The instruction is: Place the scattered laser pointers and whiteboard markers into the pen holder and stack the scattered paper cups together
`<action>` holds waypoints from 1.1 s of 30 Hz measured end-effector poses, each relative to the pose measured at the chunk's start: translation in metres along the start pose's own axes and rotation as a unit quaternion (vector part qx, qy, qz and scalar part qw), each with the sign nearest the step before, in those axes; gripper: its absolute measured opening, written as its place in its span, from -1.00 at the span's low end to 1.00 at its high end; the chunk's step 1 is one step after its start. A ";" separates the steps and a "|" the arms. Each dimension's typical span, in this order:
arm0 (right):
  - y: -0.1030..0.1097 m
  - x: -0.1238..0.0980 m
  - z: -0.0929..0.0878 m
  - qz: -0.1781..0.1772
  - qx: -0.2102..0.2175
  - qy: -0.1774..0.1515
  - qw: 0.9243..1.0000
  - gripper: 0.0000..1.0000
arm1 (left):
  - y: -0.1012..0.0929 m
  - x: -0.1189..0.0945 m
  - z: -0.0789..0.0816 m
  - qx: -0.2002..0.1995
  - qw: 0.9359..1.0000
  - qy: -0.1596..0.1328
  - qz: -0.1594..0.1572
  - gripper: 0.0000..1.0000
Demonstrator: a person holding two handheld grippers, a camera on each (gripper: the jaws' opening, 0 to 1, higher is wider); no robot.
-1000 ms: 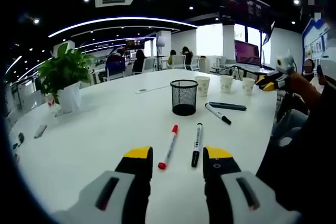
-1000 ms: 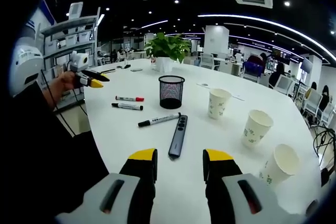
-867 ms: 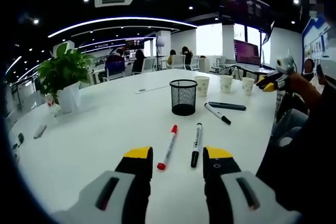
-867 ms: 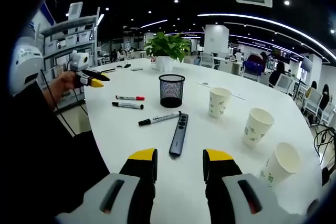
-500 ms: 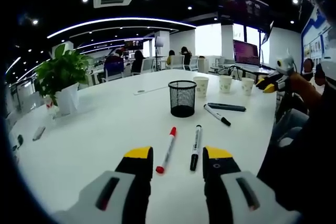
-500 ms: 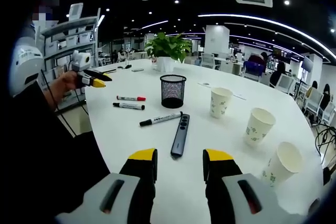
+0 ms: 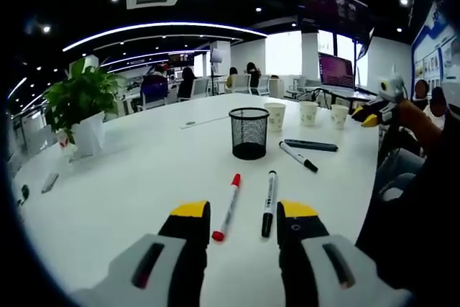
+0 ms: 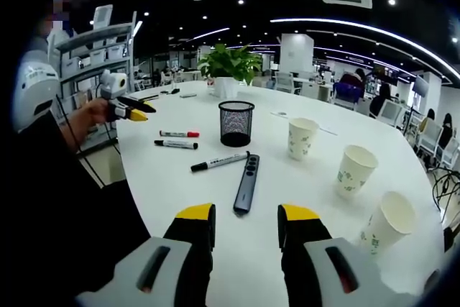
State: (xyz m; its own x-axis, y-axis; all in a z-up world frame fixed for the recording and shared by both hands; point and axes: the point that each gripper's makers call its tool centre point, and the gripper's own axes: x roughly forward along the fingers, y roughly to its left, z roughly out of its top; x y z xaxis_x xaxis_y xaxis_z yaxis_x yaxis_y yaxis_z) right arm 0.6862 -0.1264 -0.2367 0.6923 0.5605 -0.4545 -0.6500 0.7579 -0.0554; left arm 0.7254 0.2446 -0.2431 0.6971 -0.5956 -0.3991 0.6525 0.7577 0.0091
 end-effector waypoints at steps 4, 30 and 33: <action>0.001 0.002 0.000 0.002 0.000 0.001 1.000 -0.25 | 0.001 0.001 -0.001 0.000 1.000 0.000 0.002 -0.25; 0.006 0.001 0.003 0.005 -0.005 0.004 1.000 -0.25 | 0.002 0.005 -0.007 0.002 1.000 0.000 0.004 -0.26; 0.007 0.001 0.003 0.007 -0.006 0.005 1.000 -0.25 | 0.003 0.005 -0.008 0.001 1.000 0.001 0.006 -0.26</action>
State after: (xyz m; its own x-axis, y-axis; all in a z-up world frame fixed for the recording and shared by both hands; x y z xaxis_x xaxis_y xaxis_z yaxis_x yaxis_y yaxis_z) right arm 0.6833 -0.1193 -0.2350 0.6800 0.5677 -0.4640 -0.6637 0.7456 -0.0604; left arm 0.7286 0.2461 -0.2525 0.7045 -0.5858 -0.4007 0.6444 0.7645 0.0153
